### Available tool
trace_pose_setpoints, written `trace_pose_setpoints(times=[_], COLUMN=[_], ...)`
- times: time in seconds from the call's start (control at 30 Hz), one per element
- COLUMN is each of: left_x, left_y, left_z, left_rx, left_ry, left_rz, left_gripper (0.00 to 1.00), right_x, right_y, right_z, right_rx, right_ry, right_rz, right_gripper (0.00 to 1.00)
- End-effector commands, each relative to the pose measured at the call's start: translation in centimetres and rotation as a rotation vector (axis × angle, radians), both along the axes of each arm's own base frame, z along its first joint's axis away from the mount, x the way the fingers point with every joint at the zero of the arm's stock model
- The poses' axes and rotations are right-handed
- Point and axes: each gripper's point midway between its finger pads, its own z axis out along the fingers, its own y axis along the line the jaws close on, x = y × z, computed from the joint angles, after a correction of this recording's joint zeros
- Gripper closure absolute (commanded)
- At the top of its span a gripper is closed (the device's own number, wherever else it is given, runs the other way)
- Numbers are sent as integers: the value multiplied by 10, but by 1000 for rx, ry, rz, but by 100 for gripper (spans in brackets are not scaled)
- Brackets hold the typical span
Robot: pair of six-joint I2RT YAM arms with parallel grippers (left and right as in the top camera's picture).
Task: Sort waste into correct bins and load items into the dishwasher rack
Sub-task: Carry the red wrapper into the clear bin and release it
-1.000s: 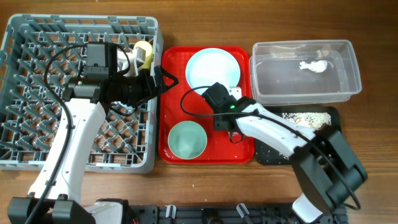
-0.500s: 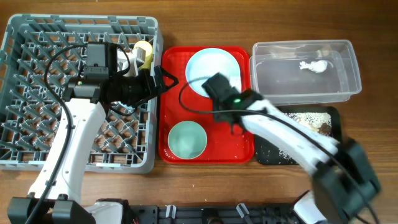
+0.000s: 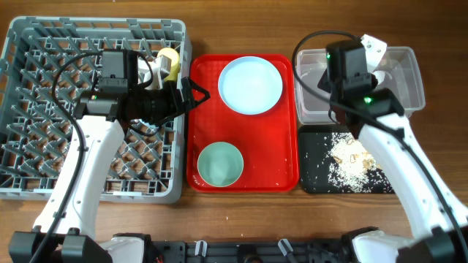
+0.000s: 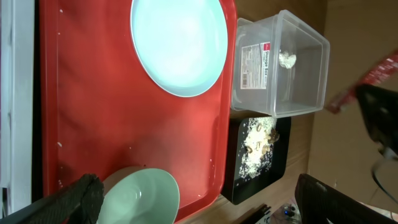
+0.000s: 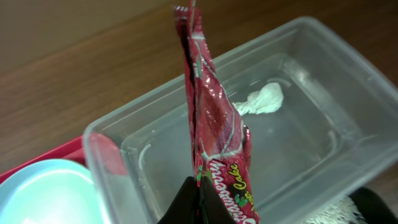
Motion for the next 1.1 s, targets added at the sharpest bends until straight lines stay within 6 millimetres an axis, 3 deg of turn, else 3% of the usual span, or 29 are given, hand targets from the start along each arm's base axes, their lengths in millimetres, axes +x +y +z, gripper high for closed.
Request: trace_pose_setpoints(times=[0.0, 0.03, 0.1, 0.13, 0.17, 0.3, 0.37, 0.4, 0.5, 0.63, 0.73, 0.9, 1.07], left_x=[2, 2, 2, 2, 2, 2, 2, 2, 2, 2, 2, 2, 26], left_y=[1, 1, 1, 1, 1, 1, 1, 1, 1, 1, 1, 1, -1], left_z=[9, 9, 9, 9, 9, 9, 9, 9, 9, 9, 9, 9, 26], left_rx=[-4, -5, -4, -4, -4, -4, -4, -5, -5, -5, -4, -5, -19], left_ry=[-24, -24, -24, -24, -24, -24, -24, -24, -24, -24, -24, -24, -160], left_rz=[7, 7, 7, 8, 7, 7, 7, 7, 7, 7, 7, 7, 12], left_gripper=[0, 0, 0, 0, 0, 0, 0, 0, 0, 0, 0, 0, 0], right_x=[13, 17, 22, 23, 22, 16, 7, -3, -30, -59, -62, -54, -43], right_y=[2, 0, 0, 0, 0, 0, -2, -4, -12, -19, -20, -18, -15], right_z=[-38, -43, -49, -47, -44, -15, 18, 39, 78, 106, 111, 97, 74], right_rx=[44, 45, 15, -1, -13, -42, -55, -91, -114, -117, -115, -120, -128], right_ry=[68, 73, 87, 88, 86, 40, -27, -58, -127, -184, -199, -155, -85], right_rz=[14, 10, 38, 56, 72, 122, 143, 178, 181, 181, 180, 183, 189], right_gripper=[91, 82, 23, 12, 8, 3, 1, 0, 0, 0, 0, 0, 0])
